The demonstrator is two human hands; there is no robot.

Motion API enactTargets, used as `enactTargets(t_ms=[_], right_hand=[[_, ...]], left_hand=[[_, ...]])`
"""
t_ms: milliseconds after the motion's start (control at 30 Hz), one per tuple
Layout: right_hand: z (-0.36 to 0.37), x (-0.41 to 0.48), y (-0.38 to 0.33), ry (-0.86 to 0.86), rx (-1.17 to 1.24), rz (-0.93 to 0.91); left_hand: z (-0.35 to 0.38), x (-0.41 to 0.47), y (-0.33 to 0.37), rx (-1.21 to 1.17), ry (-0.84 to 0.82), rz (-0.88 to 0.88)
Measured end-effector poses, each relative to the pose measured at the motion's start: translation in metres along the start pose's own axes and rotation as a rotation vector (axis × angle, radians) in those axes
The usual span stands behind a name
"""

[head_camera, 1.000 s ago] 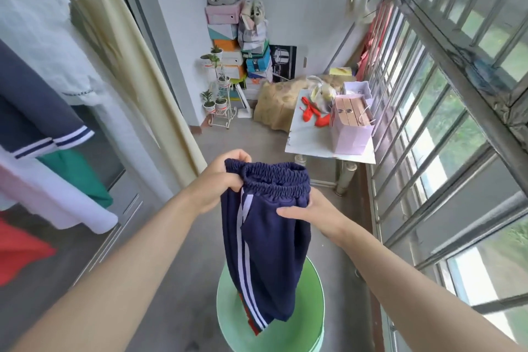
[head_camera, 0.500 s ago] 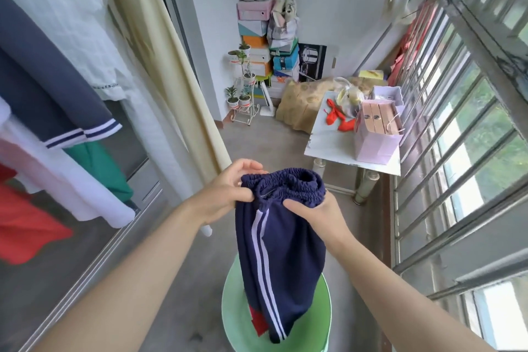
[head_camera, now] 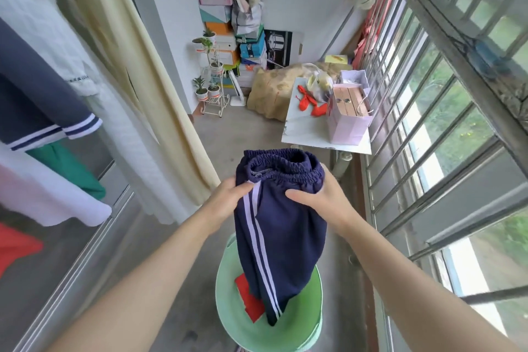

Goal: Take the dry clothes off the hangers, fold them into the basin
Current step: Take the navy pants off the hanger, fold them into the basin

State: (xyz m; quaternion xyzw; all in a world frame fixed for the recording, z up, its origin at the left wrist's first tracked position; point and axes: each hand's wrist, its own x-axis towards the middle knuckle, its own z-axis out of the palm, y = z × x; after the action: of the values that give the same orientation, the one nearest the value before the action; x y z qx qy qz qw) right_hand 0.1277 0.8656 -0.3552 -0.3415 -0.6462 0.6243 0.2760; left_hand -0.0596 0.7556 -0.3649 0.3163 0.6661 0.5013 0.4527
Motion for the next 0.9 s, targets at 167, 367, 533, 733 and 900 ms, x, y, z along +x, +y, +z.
enactTargets(t_ms=[167, 367, 533, 733, 900], right_hand=[[-0.032, -0.021, 0.017, -0.303, -0.002, 0.22], [-0.02, -0.042, 0.066, -0.229, 0.066, 0.462], [-0.008, -0.032, 0.048, -0.176, 0.283, 0.572], [-0.005, -0.009, 0.017, -0.101, 0.622, 0.632], [-0.015, 0.003, 0.028, 0.05, 0.587, 0.717]], left_hand=[[0.005, -0.002, 0.02, -0.238, -0.069, -0.002], [0.005, -0.005, 0.027, -0.235, -0.194, -0.02], [-0.012, -0.002, 0.029, -0.336, -0.152, -0.117], [-0.027, 0.025, 0.037, -0.659, -0.113, -0.157], [-0.003, 0.009, -0.042, -0.655, -0.225, -0.544]])
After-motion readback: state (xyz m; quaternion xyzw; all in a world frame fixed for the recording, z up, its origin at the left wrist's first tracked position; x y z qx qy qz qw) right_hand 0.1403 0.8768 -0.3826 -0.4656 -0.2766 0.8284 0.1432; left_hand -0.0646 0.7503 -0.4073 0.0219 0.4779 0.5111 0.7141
